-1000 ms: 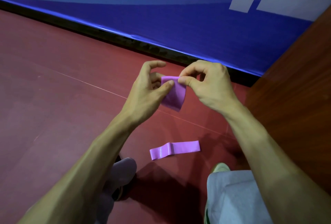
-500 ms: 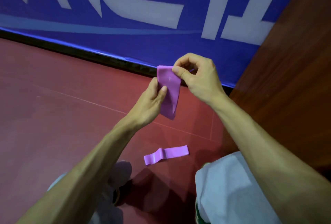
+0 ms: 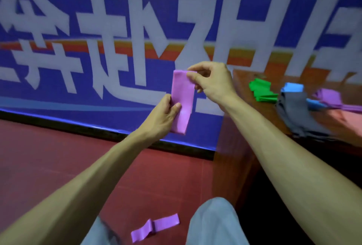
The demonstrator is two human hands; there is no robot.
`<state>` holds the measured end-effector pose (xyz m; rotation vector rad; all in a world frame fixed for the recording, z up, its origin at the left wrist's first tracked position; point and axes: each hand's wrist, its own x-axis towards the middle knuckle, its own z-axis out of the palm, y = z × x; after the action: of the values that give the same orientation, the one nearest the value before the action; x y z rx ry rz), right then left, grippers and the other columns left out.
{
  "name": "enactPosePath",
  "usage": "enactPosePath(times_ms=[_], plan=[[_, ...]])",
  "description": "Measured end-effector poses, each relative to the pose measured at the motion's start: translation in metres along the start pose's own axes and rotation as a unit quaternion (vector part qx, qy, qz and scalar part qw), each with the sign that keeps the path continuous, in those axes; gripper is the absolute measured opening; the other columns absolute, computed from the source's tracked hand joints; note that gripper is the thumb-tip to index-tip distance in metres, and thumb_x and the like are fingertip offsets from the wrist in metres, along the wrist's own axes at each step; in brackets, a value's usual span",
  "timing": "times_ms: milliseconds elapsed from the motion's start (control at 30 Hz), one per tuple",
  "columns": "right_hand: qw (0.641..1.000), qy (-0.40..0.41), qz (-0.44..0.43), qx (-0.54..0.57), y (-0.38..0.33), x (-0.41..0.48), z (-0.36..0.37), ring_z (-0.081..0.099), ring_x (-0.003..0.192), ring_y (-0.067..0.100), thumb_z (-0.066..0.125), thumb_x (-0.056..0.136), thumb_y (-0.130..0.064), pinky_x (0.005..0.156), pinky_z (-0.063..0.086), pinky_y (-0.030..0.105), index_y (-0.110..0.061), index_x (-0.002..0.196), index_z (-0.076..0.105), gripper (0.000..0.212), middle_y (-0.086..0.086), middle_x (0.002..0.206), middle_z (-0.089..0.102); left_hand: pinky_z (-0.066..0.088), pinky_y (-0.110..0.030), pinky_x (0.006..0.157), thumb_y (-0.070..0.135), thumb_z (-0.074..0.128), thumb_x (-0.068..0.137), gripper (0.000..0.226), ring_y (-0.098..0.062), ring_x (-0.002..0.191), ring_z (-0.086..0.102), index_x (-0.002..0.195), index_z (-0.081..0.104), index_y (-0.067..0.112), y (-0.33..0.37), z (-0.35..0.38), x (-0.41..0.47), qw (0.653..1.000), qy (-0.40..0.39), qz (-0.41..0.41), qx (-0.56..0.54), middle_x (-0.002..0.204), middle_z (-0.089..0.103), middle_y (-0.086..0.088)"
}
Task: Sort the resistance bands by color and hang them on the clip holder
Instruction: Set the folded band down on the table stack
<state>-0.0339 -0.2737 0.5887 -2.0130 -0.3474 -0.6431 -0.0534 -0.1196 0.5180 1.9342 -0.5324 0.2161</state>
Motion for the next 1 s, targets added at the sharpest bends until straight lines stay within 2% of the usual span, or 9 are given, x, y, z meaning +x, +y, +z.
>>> enactPosePath(times_ms=[100,267,367,467,533,700,800,900,1000], plan=[[0.999,-0.034,-0.019,-0.034,-0.026,-0.005,-0.051,0.061,0.047,0.005,0.076,0.079,-0.007,0.051,0.052,0.021,-0.014,0.086,0.069,0.012,-0.007,0.057,0.065,0.036,-0.024,0.061,0.025,0.042,0.101,0.017,-0.011,0.066,0.04,0.096,0.045,0.008,0.037,0.011,0.002,1.0,-0.012,0.007,0.01,0.079,0.045,0.003],[0.987,-0.06,-0.033,-0.147,-0.049,-0.016,-0.133,0.066,0.051,0.009,0.077,0.078,-0.01,0.055,0.055,0.024,-0.018,0.081,0.07,0.011,-0.003,0.06,0.069,0.042,-0.025,0.06,0.025,0.045,0.1,0.012,-0.014,0.07,0.048,0.09,0.048,0.019,0.096,0.042,0.001,0.998,-0.047,0.033,-0.008,0.081,0.051,0.002],[0.984,-0.03,-0.02,-0.172,-0.05,-0.026,-0.177,0.058,0.044,0.001,0.075,0.079,-0.009,0.05,0.049,0.016,-0.014,0.084,0.072,0.007,0.002,0.063,0.068,0.047,-0.032,0.064,0.025,0.046,0.1,0.016,-0.015,0.075,0.053,0.104,0.052,0.011,0.131,0.067,0.0,0.996,-0.071,0.037,-0.04,0.09,0.055,-0.007],[0.986,0.009,-0.001,-0.167,-0.045,-0.036,-0.219,0.059,0.051,0.004,0.076,0.078,-0.011,0.052,0.049,0.019,-0.013,0.085,0.074,0.008,0.002,0.065,0.068,0.046,-0.018,0.05,0.021,0.045,0.1,0.019,-0.008,0.066,0.054,0.113,0.051,0.008,0.162,0.096,-0.001,0.991,-0.1,0.034,-0.078,0.09,0.056,-0.005],[0.988,0.04,0.016,-0.151,-0.038,-0.044,-0.245,0.061,0.053,0.005,0.075,0.08,-0.009,0.052,0.05,0.018,-0.011,0.087,0.073,0.008,0.004,0.067,0.069,0.041,-0.018,0.044,0.013,0.045,0.099,0.016,-0.009,0.059,0.052,0.113,0.051,0.009,0.18,0.117,0.001,0.988,-0.115,0.031,-0.096,0.085,0.055,-0.004],[0.986,0.118,0.064,-0.099,-0.007,-0.055,-0.302,0.068,0.072,0.021,0.072,0.082,-0.003,0.065,0.059,0.032,-0.011,0.089,0.07,0.011,0.007,0.078,0.068,0.048,-0.024,0.051,-0.001,0.05,0.091,0.019,-0.012,0.061,0.055,0.108,0.053,0.008,0.214,0.176,0.014,0.977,-0.164,0.001,-0.14,0.083,0.058,-0.005],[0.979,0.139,0.09,-0.115,0.019,-0.05,-0.335,0.067,0.082,0.021,0.07,0.084,-0.006,0.069,0.059,0.034,-0.012,0.094,0.07,0.011,0.007,0.089,0.067,0.049,-0.023,0.054,-0.006,0.055,0.089,0.023,-0.014,0.059,0.056,0.11,0.056,0.003,0.228,0.21,0.031,0.963,-0.214,-0.018,-0.161,0.08,0.058,-0.01],[0.974,0.148,0.102,-0.141,0.046,-0.038,-0.365,0.067,0.086,0.021,0.07,0.086,-0.01,0.069,0.059,0.031,-0.01,0.1,0.07,0.015,0.007,0.096,0.068,0.048,-0.016,0.048,-0.009,0.059,0.087,0.023,-0.009,0.05,0.056,0.108,0.056,0.001,0.236,0.242,0.058,0.956,-0.241,-0.038,-0.166,0.073,0.058,-0.009],[0.968,0.155,0.114,-0.16,0.079,-0.015,-0.387,0.065,0.088,0.021,0.072,0.084,-0.013,0.072,0.059,0.032,-0.008,0.106,0.068,0.023,0.007,0.097,0.065,0.056,-0.02,0.053,-0.009,0.063,0.085,0.033,-0.017,0.063,0.06,0.117,0.054,-0.008,0.24,0.274,0.094,0.951,-0.261,-0.055,-0.155,0.086,0.059,-0.017]])
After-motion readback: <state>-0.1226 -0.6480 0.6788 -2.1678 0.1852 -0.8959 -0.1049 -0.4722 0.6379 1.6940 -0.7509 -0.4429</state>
